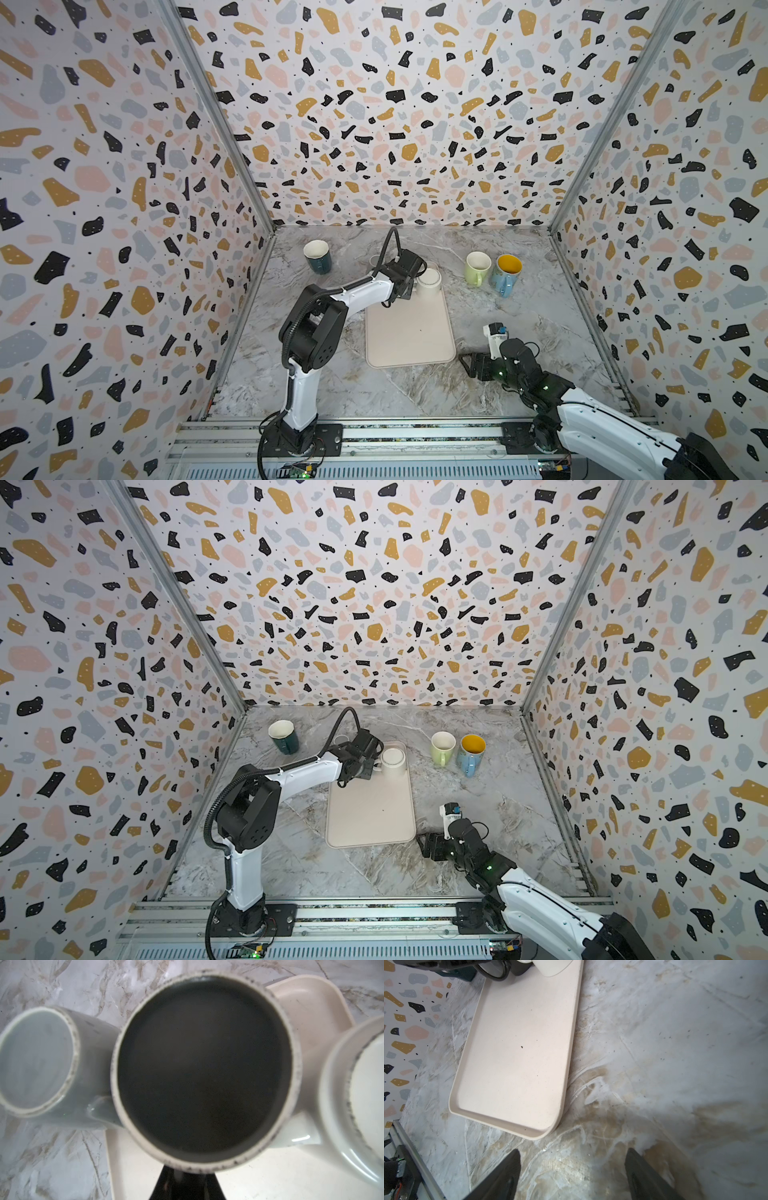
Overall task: Turn the mug right side up
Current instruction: Pick up the mug from the tray.
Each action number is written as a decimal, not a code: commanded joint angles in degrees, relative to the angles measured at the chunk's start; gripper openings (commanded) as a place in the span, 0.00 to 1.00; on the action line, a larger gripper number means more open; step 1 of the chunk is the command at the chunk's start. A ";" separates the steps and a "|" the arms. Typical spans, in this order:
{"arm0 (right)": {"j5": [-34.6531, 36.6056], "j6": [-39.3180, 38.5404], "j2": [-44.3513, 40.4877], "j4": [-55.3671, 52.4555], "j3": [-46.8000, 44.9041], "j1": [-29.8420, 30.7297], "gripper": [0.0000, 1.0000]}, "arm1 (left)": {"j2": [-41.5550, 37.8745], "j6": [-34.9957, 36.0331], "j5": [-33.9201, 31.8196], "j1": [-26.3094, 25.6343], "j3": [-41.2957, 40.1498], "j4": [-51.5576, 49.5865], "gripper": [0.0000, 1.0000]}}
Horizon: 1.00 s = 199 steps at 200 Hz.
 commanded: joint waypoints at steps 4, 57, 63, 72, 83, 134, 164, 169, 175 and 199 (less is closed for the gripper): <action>-0.43 0.75 -0.06 0.82 -0.48 -0.17 0.80 | -2.76 0.02 -1.69 0.43 -1.69 1.24 0.00; -0.60 1.10 -0.08 1.02 -0.89 -0.31 0.81 | -5.28 -1.20 -1.73 0.43 -7.04 2.32 0.00; -0.56 1.09 -0.08 0.87 -0.91 -0.25 0.81 | -5.77 -1.20 -1.42 0.46 -7.96 2.68 0.00; -0.61 1.09 -0.08 0.73 -0.92 -0.42 0.82 | -6.42 -1.33 -1.06 0.43 -9.16 3.03 0.00; -0.60 1.25 -0.17 0.58 -1.01 -0.42 0.82 | -7.09 -1.53 -0.62 0.43 -10.64 3.46 0.00; -0.96 1.54 -0.09 0.87 -1.39 -0.61 0.82 | -10.21 -2.32 2.49 0.43 -15.88 4.65 0.00; -1.13 1.63 0.24 1.14 -1.31 -0.76 0.82 | -11.99 -2.91 4.55 0.35 -18.60 5.71 0.00; -1.11 1.69 0.35 1.27 -1.40 -0.71 0.82 | -12.23 -2.95 5.01 0.33 -19.05 5.78 0.00; -1.21 1.66 0.51 1.45 -1.46 -0.75 0.82 | -12.45 -3.15 5.62 0.35 -19.45 5.95 0.00; -1.54 2.02 1.30 2.34 -1.66 -0.86 0.82 | -13.24 -3.39 8.01 0.13 -20.50 5.98 0.00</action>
